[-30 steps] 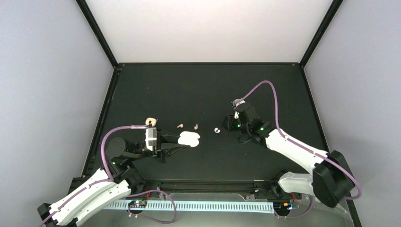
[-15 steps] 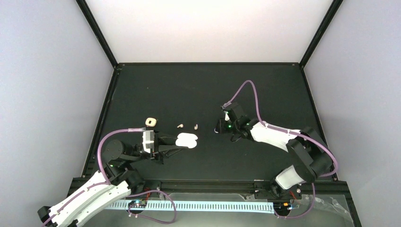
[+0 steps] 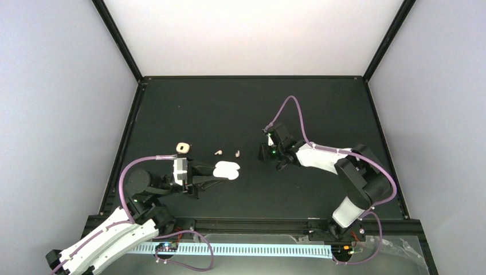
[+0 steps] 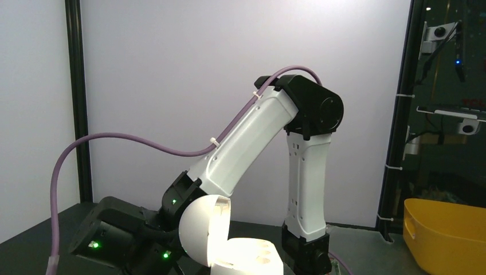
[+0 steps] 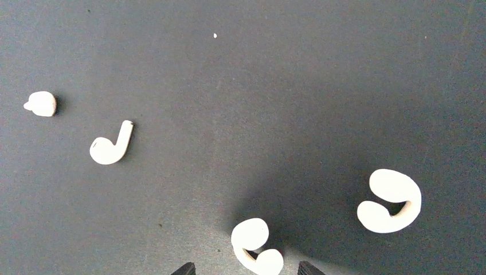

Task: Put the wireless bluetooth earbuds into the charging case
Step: Pick up the earbud from the center of the board.

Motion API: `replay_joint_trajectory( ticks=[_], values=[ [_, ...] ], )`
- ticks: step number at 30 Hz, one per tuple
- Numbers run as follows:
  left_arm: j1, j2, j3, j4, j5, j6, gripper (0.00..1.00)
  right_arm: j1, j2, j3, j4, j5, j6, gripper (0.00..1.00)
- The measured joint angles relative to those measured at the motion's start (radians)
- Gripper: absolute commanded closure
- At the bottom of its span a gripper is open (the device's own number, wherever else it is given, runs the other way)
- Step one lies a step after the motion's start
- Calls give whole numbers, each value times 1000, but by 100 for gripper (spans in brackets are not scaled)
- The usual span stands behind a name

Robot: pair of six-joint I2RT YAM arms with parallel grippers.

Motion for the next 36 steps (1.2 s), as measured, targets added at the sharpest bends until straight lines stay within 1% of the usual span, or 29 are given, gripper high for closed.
replay_joint_trajectory(
  ticks=[5, 15, 21, 24, 31, 36],
  values=[
    [0, 0, 0, 0, 0, 0, 98, 0, 21, 0, 1, 1, 0, 54],
    [0, 0, 0, 0, 0, 0, 98, 0, 41, 2, 4, -74, 2, 55],
    [0, 1, 0, 0, 0, 0, 98, 0, 35, 3, -7, -97, 1, 55],
    [0, 3, 0, 0, 0, 0, 98, 0, 6, 5, -23, -93, -5, 55],
    [0, 6, 0, 0, 0, 0, 99, 18, -5, 95, -85, -94, -60, 58],
    [0, 7, 0, 0, 0, 0, 98, 26, 38, 151, -107, -108, -81, 59]
  ],
)
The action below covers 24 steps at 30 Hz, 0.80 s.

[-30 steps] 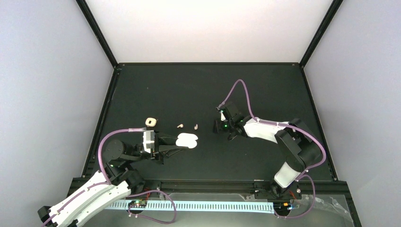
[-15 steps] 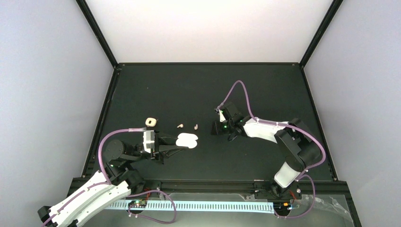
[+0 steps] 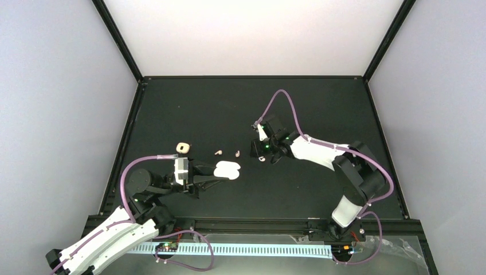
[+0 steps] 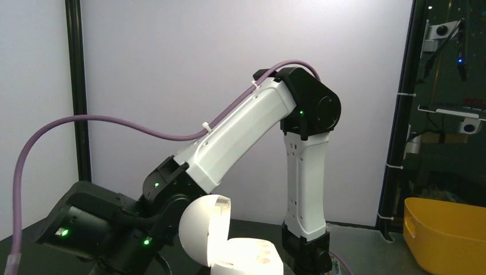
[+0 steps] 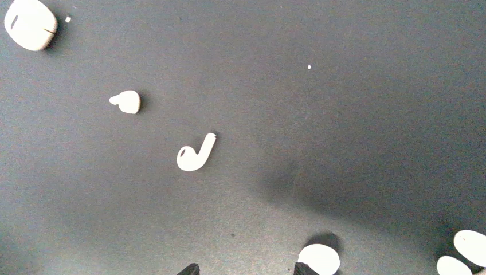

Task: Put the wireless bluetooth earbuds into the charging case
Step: Pick up the earbud from the center of the board.

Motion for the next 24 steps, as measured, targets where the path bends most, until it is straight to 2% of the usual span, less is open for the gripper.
replay_joint_trajectory(
  ticks=[7, 24],
  values=[
    [0, 11, 0, -1, 0, 0, 99, 0, 84, 42, -48, -3, -7, 61],
    [0, 13, 0, 0, 0, 2, 99, 0, 87, 41, -84, 43, -13, 66]
  ],
)
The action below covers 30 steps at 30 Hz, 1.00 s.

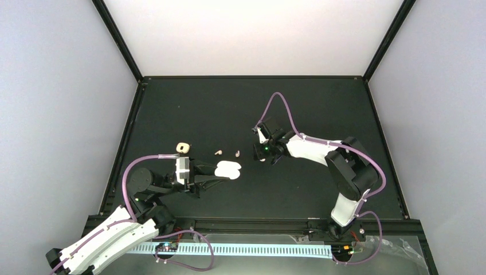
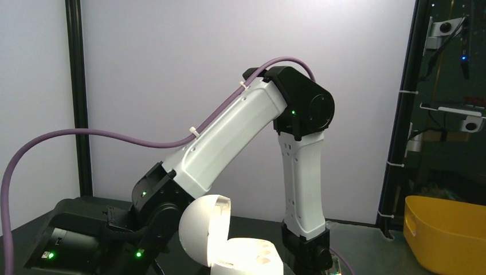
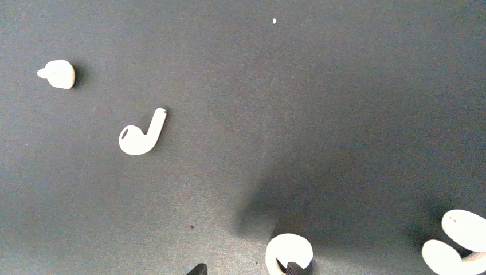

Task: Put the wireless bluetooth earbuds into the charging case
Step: Pick up the earbud from the center of the board.

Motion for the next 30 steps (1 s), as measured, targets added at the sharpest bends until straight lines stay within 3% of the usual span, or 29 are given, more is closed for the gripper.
replay_joint_trajectory(
  ticks=[18, 30],
  values=[
    [0, 0, 0, 0, -3, 0, 98, 0, 6, -6, 0, 70, 0, 70],
    [0, 0, -2, 0, -12, 0, 98, 0, 6, -27, -5, 136, 2, 82]
  ],
)
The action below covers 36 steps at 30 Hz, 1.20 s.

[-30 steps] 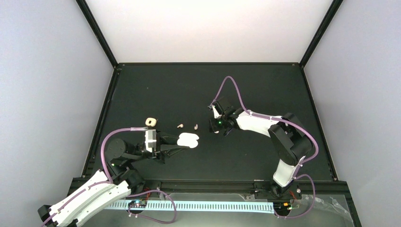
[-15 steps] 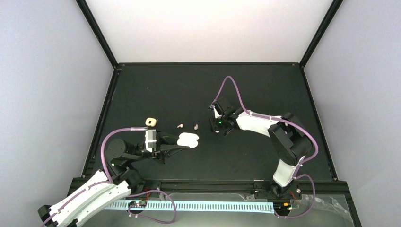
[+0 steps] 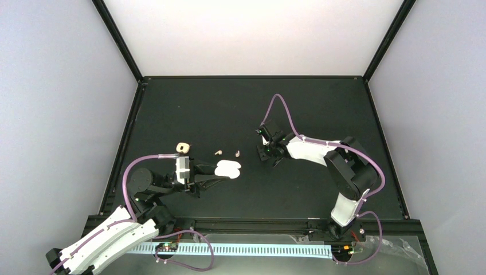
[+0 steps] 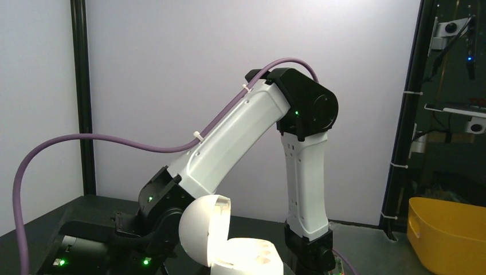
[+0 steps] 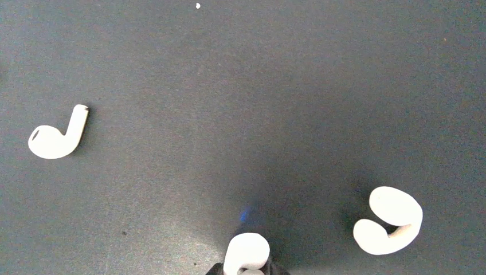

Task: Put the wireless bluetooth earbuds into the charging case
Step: Pick up the earbud from the center of the board.

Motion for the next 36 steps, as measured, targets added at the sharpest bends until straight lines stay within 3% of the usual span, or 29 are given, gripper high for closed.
replay_joint_trajectory(
  ticks=[13, 30, 36],
  values=[
    [0, 0, 0, 0, -3, 0, 99, 0, -23, -12, -5, 58, 7, 82],
    [0, 0, 0, 0, -3, 0, 98, 0, -32, -15, -5, 66, 6, 94],
    [0, 0, 0, 0, -3, 0, 98, 0, -116, -39, -24, 67, 8, 99]
  ],
)
